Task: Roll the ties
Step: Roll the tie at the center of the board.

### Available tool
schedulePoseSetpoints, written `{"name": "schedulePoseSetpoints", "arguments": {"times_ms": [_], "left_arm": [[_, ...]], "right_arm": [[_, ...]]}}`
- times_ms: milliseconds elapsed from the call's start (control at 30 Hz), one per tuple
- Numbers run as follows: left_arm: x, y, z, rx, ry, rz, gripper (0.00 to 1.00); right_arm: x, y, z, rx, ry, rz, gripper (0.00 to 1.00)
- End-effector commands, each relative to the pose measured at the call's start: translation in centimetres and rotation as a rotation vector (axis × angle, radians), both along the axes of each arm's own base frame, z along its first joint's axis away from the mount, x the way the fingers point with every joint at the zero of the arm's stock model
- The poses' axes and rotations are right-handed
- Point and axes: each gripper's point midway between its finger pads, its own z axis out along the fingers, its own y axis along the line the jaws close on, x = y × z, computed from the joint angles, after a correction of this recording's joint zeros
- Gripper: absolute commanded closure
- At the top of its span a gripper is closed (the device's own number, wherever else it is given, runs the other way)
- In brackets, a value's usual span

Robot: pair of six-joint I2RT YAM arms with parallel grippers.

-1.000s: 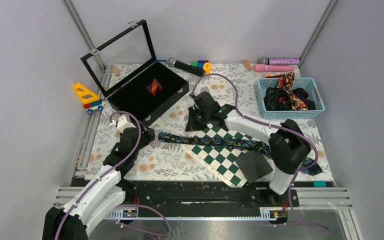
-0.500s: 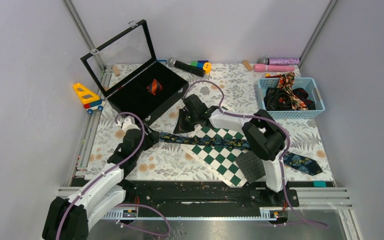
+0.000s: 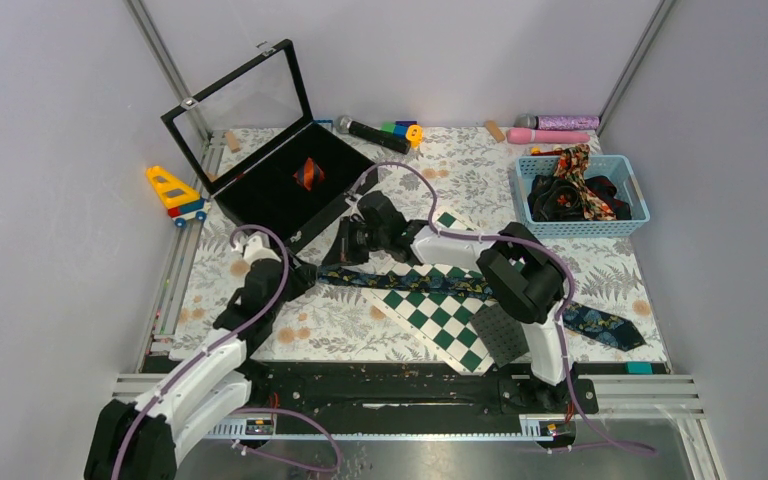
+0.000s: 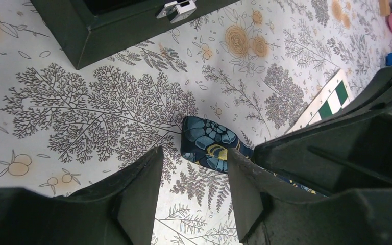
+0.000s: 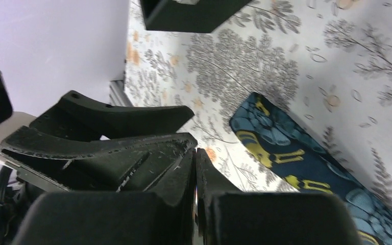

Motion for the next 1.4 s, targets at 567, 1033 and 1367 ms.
{"name": "schedulePoseSetpoints", "arguments": {"times_ms": [567, 1033, 1367], "left_arm": [[-0.8, 1.9, 3.8, 0.047, -0.075, 0.047, 0.51], [-1.1, 2.3, 3.4, 0.053, -0.065, 0.058, 0.51], [-1.2, 2.8, 3.5, 0.062, -0.068, 0.083, 0.5]], "right_arm": [[0.5, 2.9, -4.2, 0.22, 0.05, -0.077, 1.0], [0.0, 1.7, -8.3, 0.135, 0.081, -0.098, 1.0], [0.1, 1.6, -7.0, 0.125, 0.022, -0.065, 1.0]]}}
